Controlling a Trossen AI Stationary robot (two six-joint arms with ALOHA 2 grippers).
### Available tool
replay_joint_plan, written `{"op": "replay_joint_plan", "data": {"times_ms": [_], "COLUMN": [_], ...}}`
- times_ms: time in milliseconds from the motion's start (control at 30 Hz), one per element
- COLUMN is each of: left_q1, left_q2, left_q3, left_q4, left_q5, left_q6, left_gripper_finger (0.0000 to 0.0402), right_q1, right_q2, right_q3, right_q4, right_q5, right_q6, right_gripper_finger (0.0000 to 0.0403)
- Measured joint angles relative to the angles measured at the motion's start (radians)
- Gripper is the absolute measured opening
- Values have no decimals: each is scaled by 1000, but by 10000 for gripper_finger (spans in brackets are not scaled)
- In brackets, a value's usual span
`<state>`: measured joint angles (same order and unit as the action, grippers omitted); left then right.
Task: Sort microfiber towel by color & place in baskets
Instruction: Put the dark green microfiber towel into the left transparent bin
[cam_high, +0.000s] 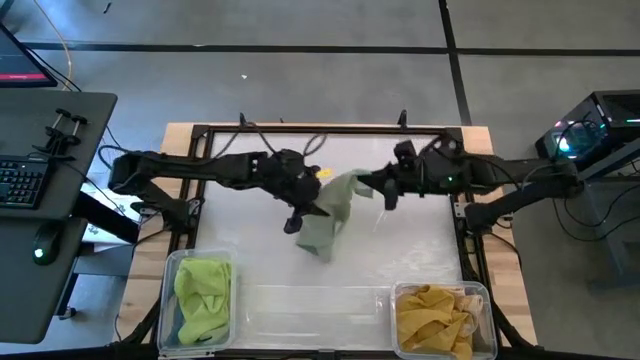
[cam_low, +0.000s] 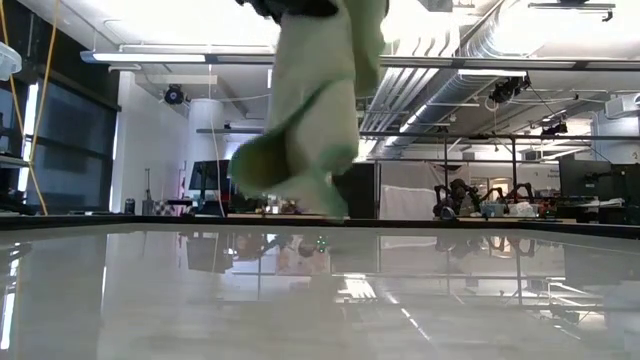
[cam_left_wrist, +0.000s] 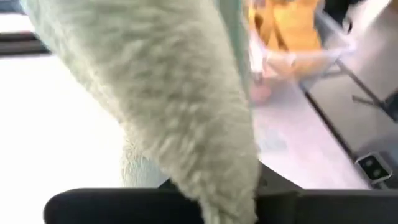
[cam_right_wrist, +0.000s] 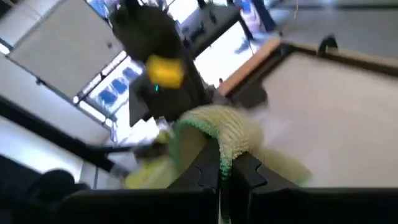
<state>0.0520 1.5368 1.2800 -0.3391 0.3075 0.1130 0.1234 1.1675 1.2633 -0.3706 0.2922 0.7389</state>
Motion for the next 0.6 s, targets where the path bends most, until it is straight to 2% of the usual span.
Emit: {"op": "replay_joint_plan", "data": {"times_ms": [133, 267, 367, 467, 600], "left_q1": [-17, -66, -147, -249, -403], "left_q2": [-115, -231, -269, -262, -230], "left_q3": [0, 85, 230, 400, 586], "left_q4": [-11, -78, -244, -476, -762], "left_q5": [-47, -107, -191, -287, -401], "left_q6": [-57, -120, -165, -229, -468], "left_gripper_finger": [4, 2, 1, 1, 1], "right_q1": [42, 42, 17, -10, -41], "right_q2": [13, 47, 57, 57, 57], "right_q3": [1, 1, 1, 1, 1], "right_q4": [-92, -161, -163, -156, -159], "right_q5": [5, 5, 5, 7, 7], "right_q6": [29, -13, -95, -175, -285], "right_gripper_finger": [14, 67, 117, 159, 190]}}
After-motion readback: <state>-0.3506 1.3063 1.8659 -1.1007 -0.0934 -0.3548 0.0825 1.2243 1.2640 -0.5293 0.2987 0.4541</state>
